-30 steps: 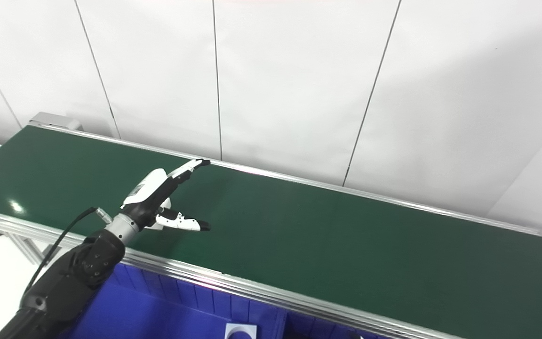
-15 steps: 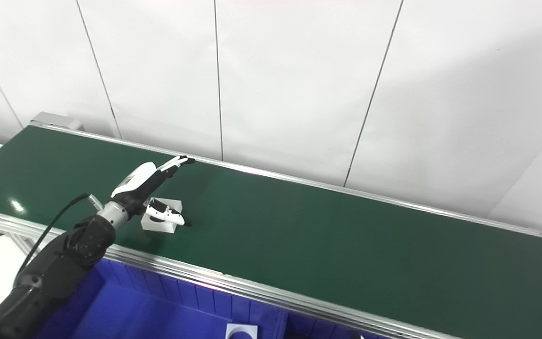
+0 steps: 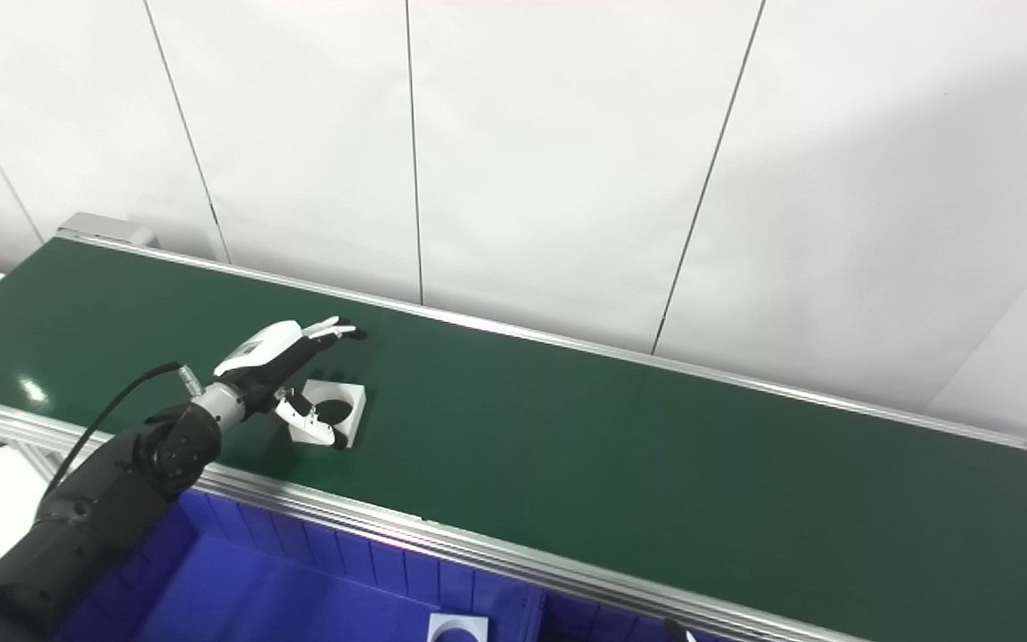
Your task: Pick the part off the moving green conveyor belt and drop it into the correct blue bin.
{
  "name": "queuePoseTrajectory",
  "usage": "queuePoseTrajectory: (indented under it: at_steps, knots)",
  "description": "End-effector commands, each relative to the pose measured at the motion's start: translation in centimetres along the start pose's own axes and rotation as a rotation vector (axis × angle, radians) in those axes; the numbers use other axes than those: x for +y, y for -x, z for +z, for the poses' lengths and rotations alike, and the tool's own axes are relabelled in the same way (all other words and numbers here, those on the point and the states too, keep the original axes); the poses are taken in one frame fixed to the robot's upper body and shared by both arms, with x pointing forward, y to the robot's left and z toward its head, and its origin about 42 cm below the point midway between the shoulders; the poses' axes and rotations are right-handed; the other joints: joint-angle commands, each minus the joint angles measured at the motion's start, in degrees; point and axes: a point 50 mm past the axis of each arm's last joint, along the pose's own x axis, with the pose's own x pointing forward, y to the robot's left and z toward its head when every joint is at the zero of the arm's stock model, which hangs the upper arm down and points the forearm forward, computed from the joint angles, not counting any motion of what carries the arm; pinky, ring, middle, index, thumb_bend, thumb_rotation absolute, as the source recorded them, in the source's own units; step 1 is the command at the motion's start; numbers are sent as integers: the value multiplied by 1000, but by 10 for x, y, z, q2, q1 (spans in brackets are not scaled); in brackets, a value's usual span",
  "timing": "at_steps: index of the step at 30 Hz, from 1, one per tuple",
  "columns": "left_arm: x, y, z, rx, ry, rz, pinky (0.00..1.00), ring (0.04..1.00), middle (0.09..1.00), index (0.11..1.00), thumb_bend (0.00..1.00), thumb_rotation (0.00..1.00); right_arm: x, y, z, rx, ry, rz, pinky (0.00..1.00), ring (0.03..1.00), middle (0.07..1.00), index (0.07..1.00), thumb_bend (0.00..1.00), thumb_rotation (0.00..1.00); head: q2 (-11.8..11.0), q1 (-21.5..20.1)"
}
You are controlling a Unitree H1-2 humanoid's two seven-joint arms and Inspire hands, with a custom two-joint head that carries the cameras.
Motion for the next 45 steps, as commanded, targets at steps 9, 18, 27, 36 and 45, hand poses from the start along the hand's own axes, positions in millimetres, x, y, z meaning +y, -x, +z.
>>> queuePoseTrajectory:
  at_steps: [9, 18, 27, 36, 45]
  knots:
    - [8, -13, -1, 24, -37, 4, 899, 903, 944, 866, 811, 0, -1, 2, 10, -73, -17, -24, 814, 783, 764, 871, 476, 292, 7, -1]
    - [-6, -12, 4, 12, 73, 14, 415, 439, 534, 573, 528, 0, -2, 2, 10, -76, -13, -28, 809, 780, 764, 873, 473, 289, 12, -2]
    - [-6, -10, 16, -15, 96, 99, 265, 389, 473, 510, 500, 0, -1, 2, 12, -86, -8, -25, 801, 778, 764, 868, 472, 277, 16, -3]
    - [-2, -5, 21, -37, 116, 108, 237, 369, 458, 519, 498, 0, -2, 4, 12, -84, -7, -28, 804, 778, 761, 862, 499, 318, 20, -5]
    - [8, 9, 33, -155, 194, 199, 219, 362, 441, 514, 495, 0, -1, 4, 15, -91, -19, -27, 790, 774, 757, 855, 511, 304, 34, -34]
